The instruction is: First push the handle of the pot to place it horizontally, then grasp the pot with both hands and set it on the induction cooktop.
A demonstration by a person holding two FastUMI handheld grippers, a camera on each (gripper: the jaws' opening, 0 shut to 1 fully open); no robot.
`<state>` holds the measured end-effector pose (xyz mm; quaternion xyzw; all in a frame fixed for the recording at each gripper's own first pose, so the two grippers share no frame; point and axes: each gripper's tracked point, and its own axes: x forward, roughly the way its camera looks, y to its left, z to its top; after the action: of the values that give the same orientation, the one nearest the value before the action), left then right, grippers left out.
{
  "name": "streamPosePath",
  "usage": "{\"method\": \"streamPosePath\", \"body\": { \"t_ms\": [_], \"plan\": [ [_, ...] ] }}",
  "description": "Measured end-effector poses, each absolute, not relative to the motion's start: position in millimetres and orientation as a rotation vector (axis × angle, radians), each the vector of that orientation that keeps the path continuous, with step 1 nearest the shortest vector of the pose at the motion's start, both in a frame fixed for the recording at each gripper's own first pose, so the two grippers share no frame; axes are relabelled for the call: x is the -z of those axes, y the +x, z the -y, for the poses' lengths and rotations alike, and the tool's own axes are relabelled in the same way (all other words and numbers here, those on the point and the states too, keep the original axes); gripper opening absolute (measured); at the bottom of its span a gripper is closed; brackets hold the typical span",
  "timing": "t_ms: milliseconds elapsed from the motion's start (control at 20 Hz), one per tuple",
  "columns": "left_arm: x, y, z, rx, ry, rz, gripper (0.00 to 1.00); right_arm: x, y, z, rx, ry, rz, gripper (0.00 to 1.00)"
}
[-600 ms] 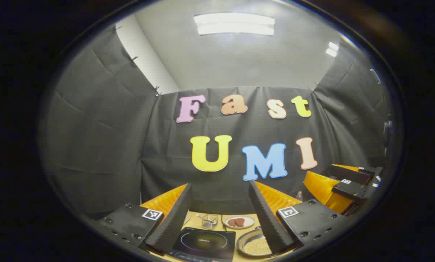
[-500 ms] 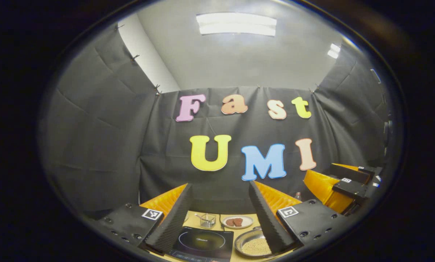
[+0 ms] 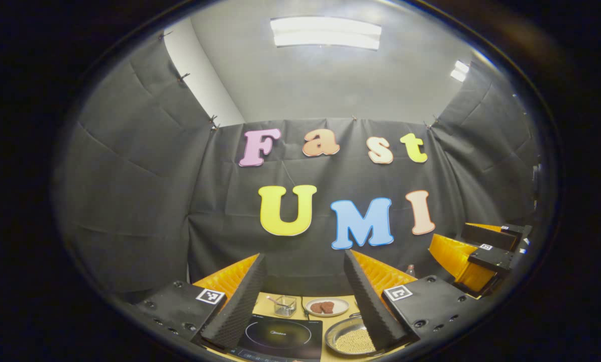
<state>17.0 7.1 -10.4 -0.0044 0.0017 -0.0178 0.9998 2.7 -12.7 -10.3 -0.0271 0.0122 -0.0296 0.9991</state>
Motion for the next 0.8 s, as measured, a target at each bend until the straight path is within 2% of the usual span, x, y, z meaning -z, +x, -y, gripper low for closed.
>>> {"method": "streamPosePath", "body": {
  "t_ms": [50,100,400,700,750,800],
  "plan": [
    [12.4,19.7,-9.8,0.036,-0.012,-0.005,0.94,12.5,3.8,14.0,0.067,-0.058,-0.031,0.99],
    [14.0,22.1,-14.1,0.036,-0.015,-0.008,0.99,14.7,5.4,15.8,0.078,-0.063,-0.038,0.99],
    [25.3,33.5,-50.5,0.019,-0.025,-0.021,0.94,22.0,18.7,7.0,0.103,-0.087,-0.048,0.99],
    [27.8,32.1,-91.5,0.004,-0.018,-0.015,0.94,42.6,32.4,-14.2,0.107,-0.060,-0.086,0.99],
    [28.8,32.2,-97.6,-0.002,-0.010,-0.017,0.99,48.0,35.7,-16.7,0.106,-0.062,-0.102,0.99],
    [33.3,31.5,-103.9,-0.010,-0.005,-0.025,0.99,53.2,37.8,-19.7,0.100,-0.064,-0.117,0.99]
  ]
}}
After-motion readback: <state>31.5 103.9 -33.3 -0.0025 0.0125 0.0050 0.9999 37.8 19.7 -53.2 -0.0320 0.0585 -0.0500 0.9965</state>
